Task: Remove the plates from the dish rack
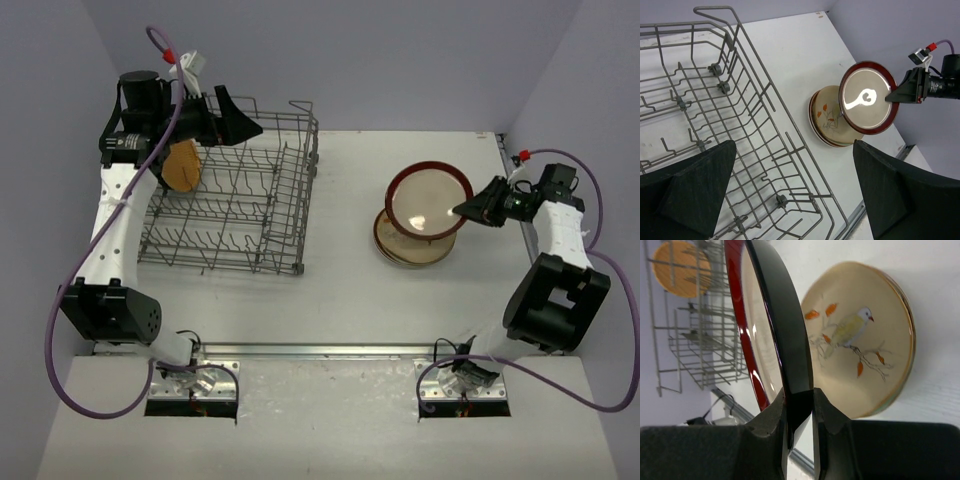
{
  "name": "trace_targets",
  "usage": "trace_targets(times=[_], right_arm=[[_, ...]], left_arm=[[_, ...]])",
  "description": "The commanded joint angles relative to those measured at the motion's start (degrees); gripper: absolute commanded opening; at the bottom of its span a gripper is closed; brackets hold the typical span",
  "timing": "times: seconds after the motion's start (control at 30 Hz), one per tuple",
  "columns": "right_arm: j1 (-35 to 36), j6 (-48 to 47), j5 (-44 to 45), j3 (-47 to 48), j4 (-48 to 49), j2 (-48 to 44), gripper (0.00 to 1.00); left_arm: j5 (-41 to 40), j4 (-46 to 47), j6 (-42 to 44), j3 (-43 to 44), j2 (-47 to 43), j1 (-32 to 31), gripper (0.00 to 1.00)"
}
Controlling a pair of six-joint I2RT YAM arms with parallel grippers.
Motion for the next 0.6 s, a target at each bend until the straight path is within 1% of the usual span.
trace_targets(times=[0.0,0.13,0.3,0.5,0.53,0.57], right_arm=[[0.92,-7.44,-1.31,3.83,-8.82,1.22,0.00],[0.92,-6.94,1.30,3.99,-9.14,3.96,0.00],[0.92,-6.47,2.04,7.38,-11.22,10.70,0.00],[1.10,-6.29,3.16,9.32,-11.79,14.11,0.00],[1.21,-6.31,3.56,9.50,-11.83,14.30,0.01],[1.42,-6.45,4.19,9.85,-12.11,14.65,0.04]], left_arm=[[-0.30,0.62,-0.12,0.99,0.30,0.09,1.00],[-1.03,0.57,0.25,0.30,-0.35,0.25,1.00],[-3.03,-0.13,1.22,-0.19,-0.58,0.29,1.00],[-6.47,-0.82,1.63,-0.34,-0.58,0.53,1.00],[-7.14,-0.99,1.74,-0.34,-0.58,0.64,1.00],[-8.12,-1.27,1.88,-0.34,-0.58,0.85,1.00]])
